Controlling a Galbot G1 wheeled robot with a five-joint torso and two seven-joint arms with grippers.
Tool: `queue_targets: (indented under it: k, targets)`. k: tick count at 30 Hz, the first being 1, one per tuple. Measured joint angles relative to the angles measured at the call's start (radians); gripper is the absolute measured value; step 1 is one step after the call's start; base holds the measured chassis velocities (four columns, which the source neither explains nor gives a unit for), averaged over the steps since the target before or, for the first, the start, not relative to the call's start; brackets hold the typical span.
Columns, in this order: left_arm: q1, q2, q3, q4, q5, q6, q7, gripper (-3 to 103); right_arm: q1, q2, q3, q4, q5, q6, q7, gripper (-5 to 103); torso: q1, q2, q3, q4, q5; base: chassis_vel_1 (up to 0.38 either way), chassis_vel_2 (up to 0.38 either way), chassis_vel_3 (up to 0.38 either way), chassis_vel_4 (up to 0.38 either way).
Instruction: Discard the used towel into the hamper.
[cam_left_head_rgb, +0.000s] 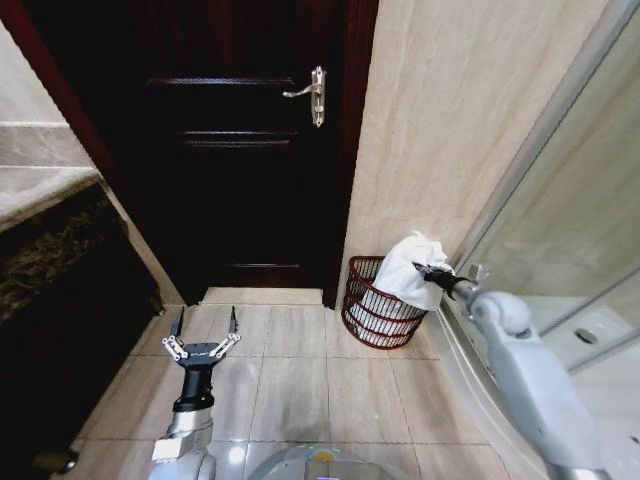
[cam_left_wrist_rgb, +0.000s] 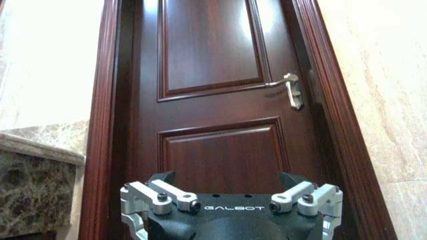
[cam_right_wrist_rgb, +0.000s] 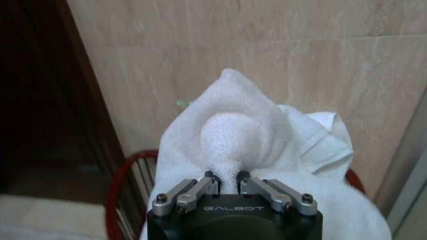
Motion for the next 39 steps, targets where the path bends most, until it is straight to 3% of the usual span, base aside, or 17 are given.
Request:
queue_targets:
  k: [6,11,16,26,33,38,39]
  targets:
    - [-0.002,0.000,0.006,0.022,0.001,-0.018,0.008,100,0.121,-0.032,-0.146,-0.108,0.037,0.002,-0.032,13,0.000,0.000,0.000,0.0001,-0.0003,0.000,0.000,0.000,0.000]
    - [0.014,0.000,-0.009,0.029,-0.014,-0.038,0.008,100,0.197,0.004,-0.281,-0.202,0.051,0.007,-0.032,13,0.000,0.000,0.000,0.0004,0.0002,0.000,0.000,0.000,0.000]
    - [0.025,0.000,-0.019,0.017,-0.028,-0.042,0.008,100,0.207,0.039,-0.331,-0.277,0.064,0.010,-0.012,13,0.000,0.000,0.000,0.0003,0.0003,0.000,0.000,0.000,0.000]
    - [0.027,0.000,-0.009,0.002,-0.019,-0.039,0.009,100,0.210,0.130,-0.315,-0.418,0.051,0.016,0.029,13,0.000,0.000,0.000,0.0002,-0.0006,0.000,0.000,0.000,0.000]
    - [0.027,0.000,-0.014,-0.008,-0.018,-0.034,0.013,100,0.215,0.156,-0.281,-0.396,0.070,0.045,0.125,12,0.000,0.000,0.000,0.0002,0.0010,0.000,0.000,0.000,0.000]
    - [0.026,0.000,-0.004,0.003,-0.014,-0.040,0.020,100,0.209,0.111,-0.232,-0.316,0.070,0.088,0.149,33,0.000,0.000,0.000,-0.0001,0.0001,0.000,0.000,0.000,0.000]
    - [0.026,0.000,-0.002,0.005,-0.012,-0.042,0.021,100,0.205,0.100,-0.221,-0.295,0.068,0.095,0.153,33,0.000,0.000,0.000,-0.0001,0.0001,0.000,0.000,0.000,0.000]
